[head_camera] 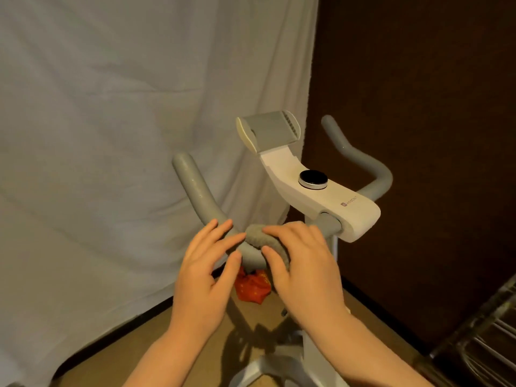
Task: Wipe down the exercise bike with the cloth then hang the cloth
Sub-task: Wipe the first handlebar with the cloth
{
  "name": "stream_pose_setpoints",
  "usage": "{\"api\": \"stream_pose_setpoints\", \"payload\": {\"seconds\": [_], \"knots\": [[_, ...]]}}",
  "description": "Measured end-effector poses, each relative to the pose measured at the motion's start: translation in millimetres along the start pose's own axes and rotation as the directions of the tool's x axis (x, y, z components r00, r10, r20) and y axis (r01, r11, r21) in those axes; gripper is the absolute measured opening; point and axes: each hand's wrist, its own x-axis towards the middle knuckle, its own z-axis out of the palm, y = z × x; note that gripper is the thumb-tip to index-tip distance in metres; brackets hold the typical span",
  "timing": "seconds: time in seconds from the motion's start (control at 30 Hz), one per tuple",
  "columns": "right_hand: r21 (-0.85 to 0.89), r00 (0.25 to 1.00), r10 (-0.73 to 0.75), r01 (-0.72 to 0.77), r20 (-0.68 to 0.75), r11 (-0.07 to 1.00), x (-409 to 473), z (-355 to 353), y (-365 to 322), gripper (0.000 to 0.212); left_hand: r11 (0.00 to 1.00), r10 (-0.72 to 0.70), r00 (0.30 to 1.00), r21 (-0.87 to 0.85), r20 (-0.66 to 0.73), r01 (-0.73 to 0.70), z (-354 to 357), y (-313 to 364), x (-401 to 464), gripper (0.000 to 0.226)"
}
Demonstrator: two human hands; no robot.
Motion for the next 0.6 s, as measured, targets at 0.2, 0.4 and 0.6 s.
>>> {"api": "stream_pose_setpoints", "payload": {"seconds": [0.2,0.4,0.6], "knots": [[0.112,1.000,-0.009,0.011,-0.014,0.994,10,5,4,0.021,0.981,-0.165,0.985,-0.114,-0.051,0.159,-16,-6,-5,0.036],[0.080,0.999,-0.029,0.028,0.015,0.996,25,29,-15,0.025,0.956,-0.232,0.971,-0.197,-0.059,0.216,-18,-14,-5,0.038],[-0.003,0.997,0.028,-0.028,-0.069,1.000,42,46,-39,0.022,0.956,-0.232,0.964,-0.211,-0.128,0.202,-23,-14,13,0.033]]}}
